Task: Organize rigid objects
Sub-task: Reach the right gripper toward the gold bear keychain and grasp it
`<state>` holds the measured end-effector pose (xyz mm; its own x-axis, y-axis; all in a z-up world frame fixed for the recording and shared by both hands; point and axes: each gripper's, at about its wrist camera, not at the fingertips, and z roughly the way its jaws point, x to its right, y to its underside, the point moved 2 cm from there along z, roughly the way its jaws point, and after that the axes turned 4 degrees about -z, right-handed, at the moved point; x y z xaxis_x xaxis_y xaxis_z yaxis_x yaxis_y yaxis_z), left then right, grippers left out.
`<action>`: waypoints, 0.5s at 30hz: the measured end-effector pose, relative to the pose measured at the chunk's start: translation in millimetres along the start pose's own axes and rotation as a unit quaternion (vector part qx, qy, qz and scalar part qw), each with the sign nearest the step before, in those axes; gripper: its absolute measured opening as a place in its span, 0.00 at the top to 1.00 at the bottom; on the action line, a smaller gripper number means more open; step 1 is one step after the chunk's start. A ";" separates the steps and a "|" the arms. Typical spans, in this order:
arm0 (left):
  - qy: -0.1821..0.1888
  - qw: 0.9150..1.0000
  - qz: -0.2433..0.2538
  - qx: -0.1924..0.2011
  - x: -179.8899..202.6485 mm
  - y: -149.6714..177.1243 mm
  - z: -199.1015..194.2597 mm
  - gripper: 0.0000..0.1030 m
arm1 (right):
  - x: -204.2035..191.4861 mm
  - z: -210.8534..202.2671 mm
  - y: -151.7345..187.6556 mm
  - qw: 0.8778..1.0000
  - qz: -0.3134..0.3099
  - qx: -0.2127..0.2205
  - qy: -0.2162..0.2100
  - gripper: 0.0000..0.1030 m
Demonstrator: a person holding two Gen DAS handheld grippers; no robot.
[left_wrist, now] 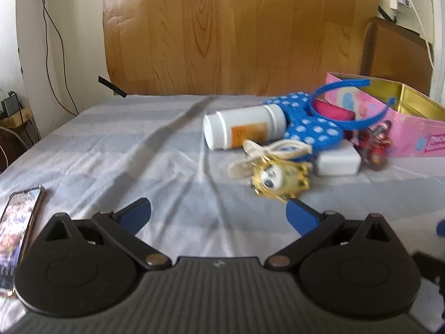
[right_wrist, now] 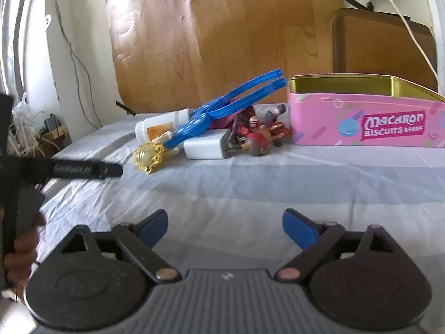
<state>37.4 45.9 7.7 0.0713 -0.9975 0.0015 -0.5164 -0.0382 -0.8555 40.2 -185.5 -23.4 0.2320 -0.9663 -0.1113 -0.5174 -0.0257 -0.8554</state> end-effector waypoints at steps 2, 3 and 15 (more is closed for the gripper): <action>0.004 1.000 -0.001 -0.001 -2.1 -2.0 7.0 0.00 | -2.7 1.6 0.0 1.000 -0.003 -0.003 -0.003 0.18; 0.011 1.000 -0.003 -0.007 -2.7 -3.0 11.2 0.00 | -3.8 2.4 -0.5 1.000 -0.005 -0.004 -0.003 0.22; 0.046 0.998 -0.027 -0.039 -9.8 5.8 19.6 0.00 | -13.0 13.7 -0.8 1.000 -0.016 -0.003 0.009 0.31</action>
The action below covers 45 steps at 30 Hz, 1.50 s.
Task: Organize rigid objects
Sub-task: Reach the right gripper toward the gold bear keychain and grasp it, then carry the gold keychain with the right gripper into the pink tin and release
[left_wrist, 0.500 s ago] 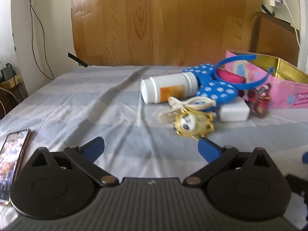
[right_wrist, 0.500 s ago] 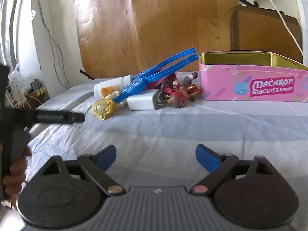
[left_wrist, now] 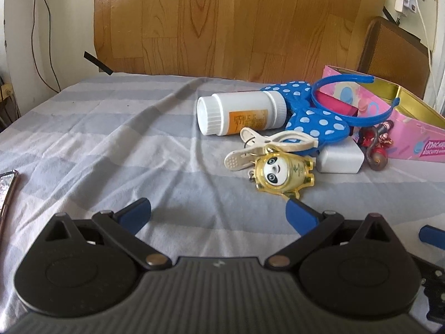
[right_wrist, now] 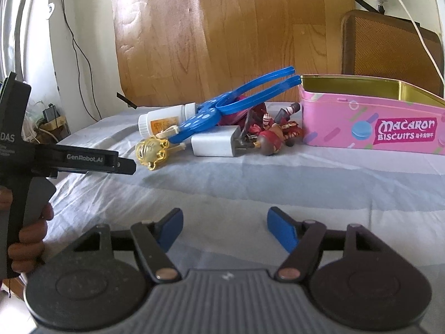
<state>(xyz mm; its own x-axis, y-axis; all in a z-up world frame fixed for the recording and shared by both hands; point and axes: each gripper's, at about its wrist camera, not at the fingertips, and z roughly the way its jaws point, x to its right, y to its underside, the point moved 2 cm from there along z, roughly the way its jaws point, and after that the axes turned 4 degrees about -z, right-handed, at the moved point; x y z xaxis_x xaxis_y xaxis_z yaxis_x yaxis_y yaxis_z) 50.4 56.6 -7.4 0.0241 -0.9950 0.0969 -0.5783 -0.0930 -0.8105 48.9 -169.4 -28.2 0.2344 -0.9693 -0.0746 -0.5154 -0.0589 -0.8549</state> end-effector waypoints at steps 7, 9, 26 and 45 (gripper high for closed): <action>0.002 1.000 0.008 0.009 0.3 -0.6 -2.5 0.00 | -0.7 0.9 -7.4 1.000 0.001 -0.004 -0.012 0.36; 0.003 1.000 0.005 0.009 -0.7 -0.8 -2.6 0.00 | -3.9 1.5 -11.4 1.000 -0.006 0.000 -0.014 0.37; 0.007 0.994 -0.109 0.005 -37.9 -4.1 -1.6 0.00 | -38.9 41.8 -52.0 0.995 -0.069 -0.006 -0.068 0.45; 0.029 0.991 -0.133 0.013 -47.2 -6.0 -0.6 0.00 | -57.6 91.2 -69.8 0.989 -0.083 -0.043 -0.117 0.63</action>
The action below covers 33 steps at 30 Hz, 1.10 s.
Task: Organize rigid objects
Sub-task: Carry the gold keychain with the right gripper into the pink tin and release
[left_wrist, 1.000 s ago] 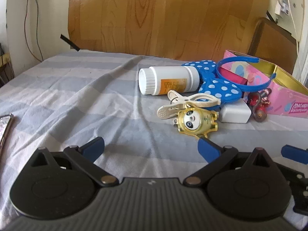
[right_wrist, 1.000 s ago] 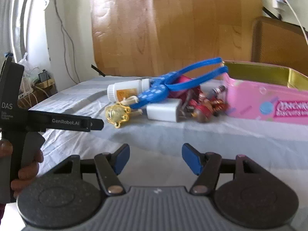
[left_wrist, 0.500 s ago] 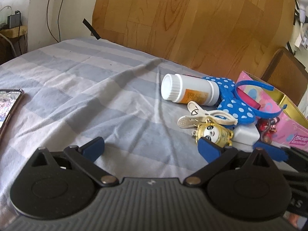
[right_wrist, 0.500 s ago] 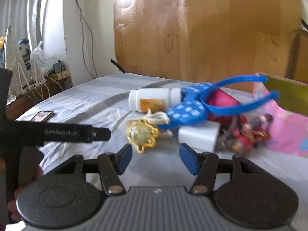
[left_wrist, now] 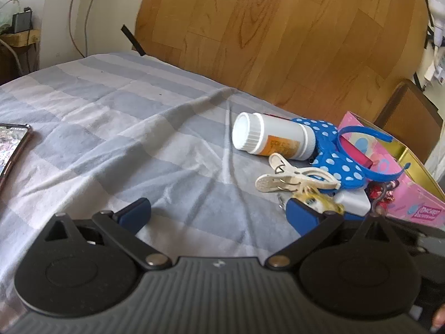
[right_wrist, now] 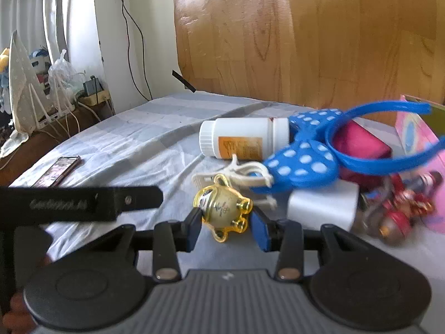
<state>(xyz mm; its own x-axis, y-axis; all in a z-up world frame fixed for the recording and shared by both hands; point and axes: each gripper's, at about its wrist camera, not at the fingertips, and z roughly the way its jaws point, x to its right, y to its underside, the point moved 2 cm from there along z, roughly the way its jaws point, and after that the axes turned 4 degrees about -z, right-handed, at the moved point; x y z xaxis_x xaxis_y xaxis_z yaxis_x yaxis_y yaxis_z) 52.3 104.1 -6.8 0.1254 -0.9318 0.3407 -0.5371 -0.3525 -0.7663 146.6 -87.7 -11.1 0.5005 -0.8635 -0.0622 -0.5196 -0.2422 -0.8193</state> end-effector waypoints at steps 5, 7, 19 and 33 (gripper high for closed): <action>0.041 0.997 0.052 -0.033 23.7 9.8 -0.4 0.00 | 16.4 -33.1 24.2 1.000 0.020 -0.007 -0.003 0.64; 0.093 0.993 0.052 -0.055 40.9 18.0 -2.9 0.00 | 23.2 -50.6 35.9 1.000 0.026 -0.004 0.005 0.64; 0.260 0.947 0.115 -0.149 138.2 64.1 3.0 0.06 | 58.3 -119.2 90.0 0.995 0.062 0.023 0.081 0.62; 0.255 0.938 0.192 -0.134 199.1 57.5 12.5 0.40 | 81.1 -133.2 89.4 0.993 0.067 0.054 0.086 0.68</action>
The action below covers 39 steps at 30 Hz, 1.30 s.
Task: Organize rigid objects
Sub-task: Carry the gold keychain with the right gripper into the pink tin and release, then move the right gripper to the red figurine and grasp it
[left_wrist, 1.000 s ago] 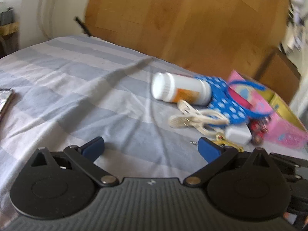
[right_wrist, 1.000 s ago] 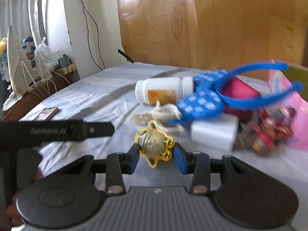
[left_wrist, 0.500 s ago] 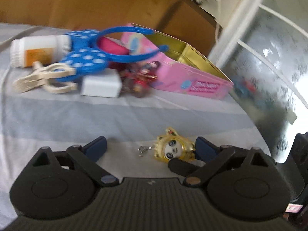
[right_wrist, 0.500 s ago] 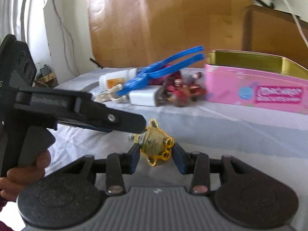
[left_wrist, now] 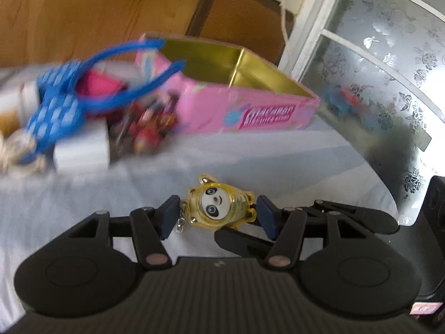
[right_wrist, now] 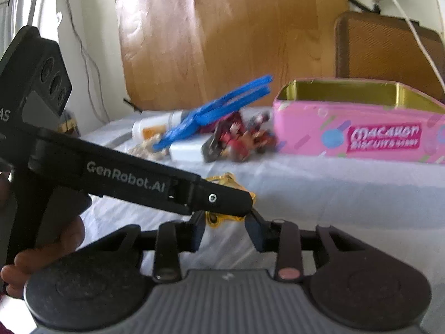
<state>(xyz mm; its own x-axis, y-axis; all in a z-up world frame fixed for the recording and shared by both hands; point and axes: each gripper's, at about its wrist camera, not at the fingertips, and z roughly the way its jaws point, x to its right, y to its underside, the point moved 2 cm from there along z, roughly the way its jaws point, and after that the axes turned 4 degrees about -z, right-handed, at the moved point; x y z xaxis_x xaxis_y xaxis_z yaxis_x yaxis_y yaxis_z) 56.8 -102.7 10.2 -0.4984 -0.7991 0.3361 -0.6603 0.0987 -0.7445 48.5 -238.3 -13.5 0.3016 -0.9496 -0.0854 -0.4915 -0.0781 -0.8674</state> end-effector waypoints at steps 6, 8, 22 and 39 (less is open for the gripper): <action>0.010 0.996 0.061 0.056 39.7 -56.6 22.0 0.40 | 30.3 -10.0 -35.1 0.996 -0.016 0.066 0.064 0.68; 0.016 0.995 0.071 0.072 46.6 -76.1 35.5 0.40 | 46.0 -9.6 -48.2 0.992 -0.013 0.087 0.087 0.67; -0.002 0.997 0.045 0.064 55.8 -117.2 110.4 0.37 | 106.0 31.6 -71.9 0.984 0.016 0.091 0.152 0.65; -0.030 0.995 0.008 0.098 -7.3 -16.3 -11.7 0.22 | 48.5 0.3 -29.4 0.995 0.058 0.063 0.052 0.63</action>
<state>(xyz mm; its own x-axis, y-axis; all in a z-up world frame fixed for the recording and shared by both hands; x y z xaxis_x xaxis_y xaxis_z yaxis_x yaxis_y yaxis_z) 64.6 -91.6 26.6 -0.4692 -0.8334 0.2920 -0.5275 -0.0007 -0.8496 77.8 -281.9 7.7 0.1596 -0.9769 -0.1420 -0.4091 0.0655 -0.9101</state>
